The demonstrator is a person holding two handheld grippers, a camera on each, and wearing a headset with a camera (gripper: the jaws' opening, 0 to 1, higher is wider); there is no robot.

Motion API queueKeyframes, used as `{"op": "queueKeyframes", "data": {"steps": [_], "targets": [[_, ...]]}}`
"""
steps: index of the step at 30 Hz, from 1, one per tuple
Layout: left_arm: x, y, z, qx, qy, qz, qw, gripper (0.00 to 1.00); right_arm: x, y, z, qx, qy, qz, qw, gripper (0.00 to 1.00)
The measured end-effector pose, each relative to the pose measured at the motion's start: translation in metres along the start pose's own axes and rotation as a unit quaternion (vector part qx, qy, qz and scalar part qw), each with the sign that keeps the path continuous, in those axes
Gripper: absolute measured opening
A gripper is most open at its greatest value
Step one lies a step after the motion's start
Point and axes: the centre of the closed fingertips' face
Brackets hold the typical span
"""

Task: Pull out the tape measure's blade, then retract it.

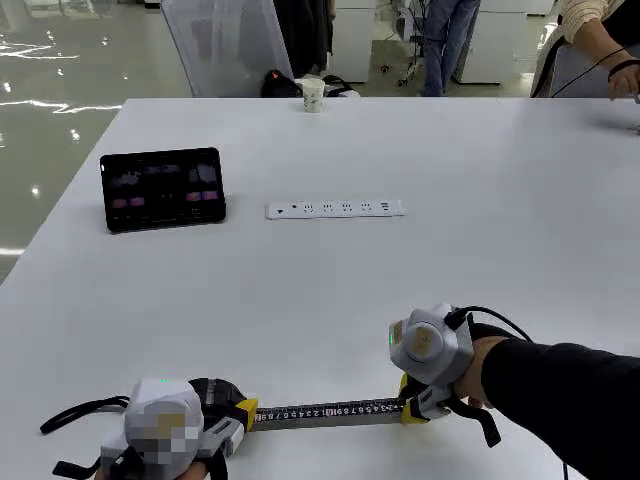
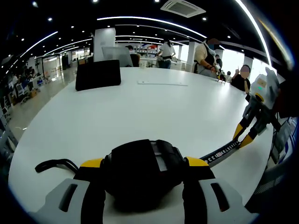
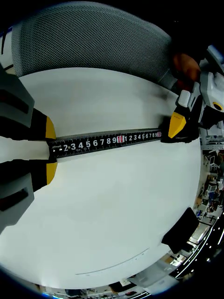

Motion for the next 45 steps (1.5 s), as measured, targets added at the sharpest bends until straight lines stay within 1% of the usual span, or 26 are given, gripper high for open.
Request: {"op": "queueKeyframes", "data": {"steps": [4,10,14,18,20,29,33,36,42,45], "targets": [[0.000,0.000,0.000,-0.001,0.000,0.000,1.0000,0.62,0.001,0.000,0.001,0.003,0.004,-0.001,1.0000,0.11],[0.000,0.000,0.000,-0.005,-0.001,0.000,1.0000,0.62,-0.001,0.001,0.003,-0.007,0.002,0.001,1.0000,0.11],[0.000,-0.001,-0.001,-0.010,-0.001,-0.003,0.9999,0.62,-0.001,0.002,0.005,-0.003,0.003,0.000,1.0000,0.11],[-0.001,0.000,-0.001,-0.012,-0.003,-0.002,0.9999,0.62,0.000,0.003,0.008,-0.006,0.003,0.003,1.0000,0.11],[-0.001,0.000,-0.001,-0.010,-0.002,-0.001,1.0000,0.62,0.000,0.004,0.010,-0.004,0.004,0.003,1.0000,0.11],[-0.002,0.001,-0.001,-0.013,-0.003,-0.001,0.9999,0.62,0.000,0.007,0.016,0.001,0.007,-0.001,1.0000,0.11],[-0.001,0.001,-0.001,-0.014,-0.004,-0.001,0.9999,0.62,0.001,0.010,0.019,0.010,0.014,-0.002,0.9998,0.11],[-0.001,0.000,-0.001,-0.012,-0.005,-0.001,0.9999,0.62,0.000,0.012,0.023,0.010,0.008,-0.002,0.9999,0.11],[-0.002,0.001,-0.002,-0.016,-0.007,-0.002,0.9998,0.62,0.000,0.015,0.027,0.017,0.007,0.001,0.9998,0.11],[-0.002,0.000,-0.002,-0.017,-0.007,-0.002,0.9998,0.62,-0.001,0.018,0.031,0.015,0.000,0.004,0.9999,0.11]]}}
Point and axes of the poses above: the centre of the closed fingertips' face, and the gripper's own axes: y roughly forward along the fingers, x roughly to its right, z roughly out of its top, and after that the axes turned 13 degrees about x, right-handed
